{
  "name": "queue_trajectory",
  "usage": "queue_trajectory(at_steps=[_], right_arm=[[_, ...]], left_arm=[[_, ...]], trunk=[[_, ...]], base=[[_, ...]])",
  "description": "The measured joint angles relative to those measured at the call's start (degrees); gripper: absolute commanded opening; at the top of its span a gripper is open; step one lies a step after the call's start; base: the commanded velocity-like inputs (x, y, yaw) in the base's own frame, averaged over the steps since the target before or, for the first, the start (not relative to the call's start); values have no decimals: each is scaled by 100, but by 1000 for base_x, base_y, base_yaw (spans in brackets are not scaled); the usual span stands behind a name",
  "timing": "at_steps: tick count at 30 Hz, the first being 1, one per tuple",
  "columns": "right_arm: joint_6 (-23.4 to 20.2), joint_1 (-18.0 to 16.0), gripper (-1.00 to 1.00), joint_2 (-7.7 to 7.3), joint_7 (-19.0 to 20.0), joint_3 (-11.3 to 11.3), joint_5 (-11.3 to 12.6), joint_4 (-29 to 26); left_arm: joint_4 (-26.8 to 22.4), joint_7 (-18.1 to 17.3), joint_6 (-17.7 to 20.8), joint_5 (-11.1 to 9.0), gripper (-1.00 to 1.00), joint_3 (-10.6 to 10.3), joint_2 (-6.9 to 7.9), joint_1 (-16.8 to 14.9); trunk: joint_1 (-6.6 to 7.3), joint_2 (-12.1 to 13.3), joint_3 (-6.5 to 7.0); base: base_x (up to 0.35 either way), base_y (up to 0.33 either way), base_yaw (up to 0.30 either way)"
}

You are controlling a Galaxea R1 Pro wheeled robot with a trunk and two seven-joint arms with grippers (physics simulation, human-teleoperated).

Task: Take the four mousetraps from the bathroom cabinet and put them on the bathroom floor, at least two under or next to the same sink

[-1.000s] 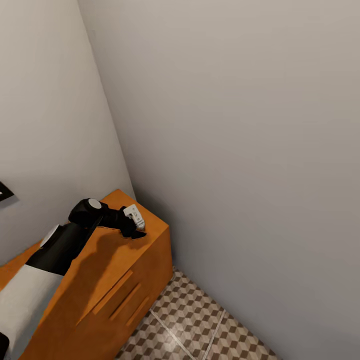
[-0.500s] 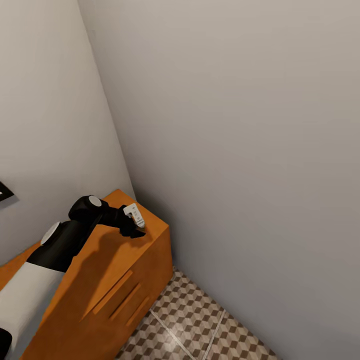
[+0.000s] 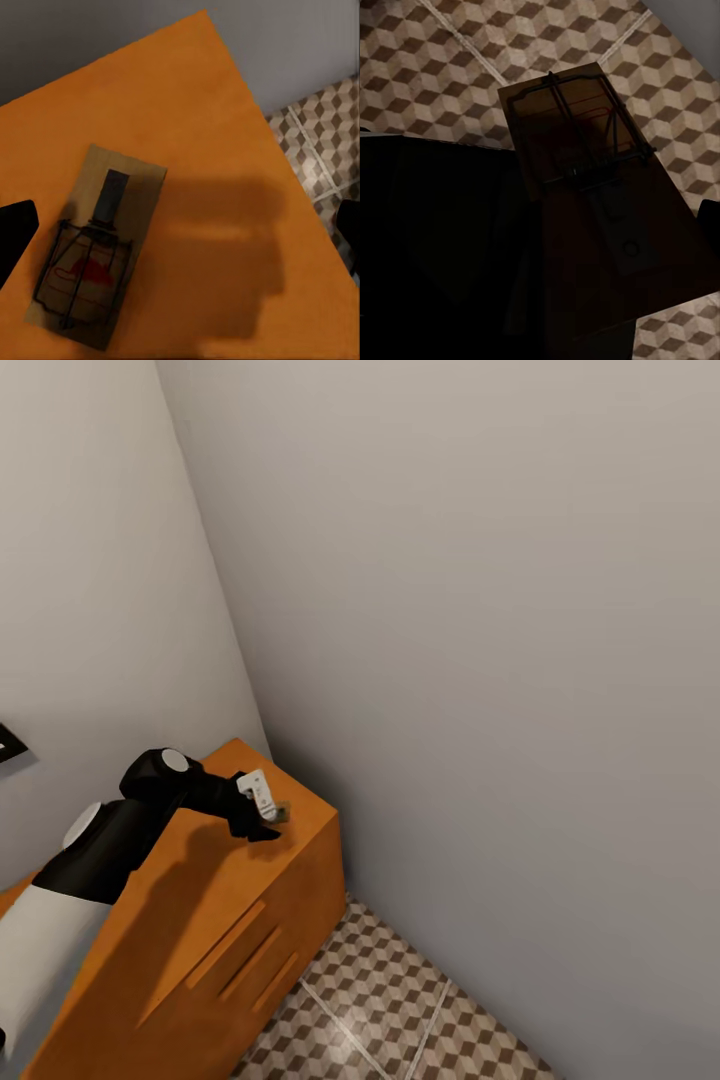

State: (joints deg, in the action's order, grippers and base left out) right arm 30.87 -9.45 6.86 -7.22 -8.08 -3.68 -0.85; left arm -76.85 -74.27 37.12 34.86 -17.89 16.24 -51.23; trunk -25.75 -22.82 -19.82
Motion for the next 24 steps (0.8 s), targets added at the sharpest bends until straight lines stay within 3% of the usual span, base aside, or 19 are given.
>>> queue_trajectory(at_steps=[8,15,24], right_arm=[[0,0,-100,6,-1,-1,-1,0],[0,0,-100,7,-1,-1,0,0],[0,0,-100,7,-1,-1,0,0]], left_arm=[[-142,-236,-84,2,100,343,138,0],[-177,-362,-96,-6,100,416,377,4],[-241,-691,-107,-7,100,433,475,2]], trunk=[[0,0,0],[0,0,0],[0,0,0]], base=[[0,0,0],[0,0,0],[0,0,0]])
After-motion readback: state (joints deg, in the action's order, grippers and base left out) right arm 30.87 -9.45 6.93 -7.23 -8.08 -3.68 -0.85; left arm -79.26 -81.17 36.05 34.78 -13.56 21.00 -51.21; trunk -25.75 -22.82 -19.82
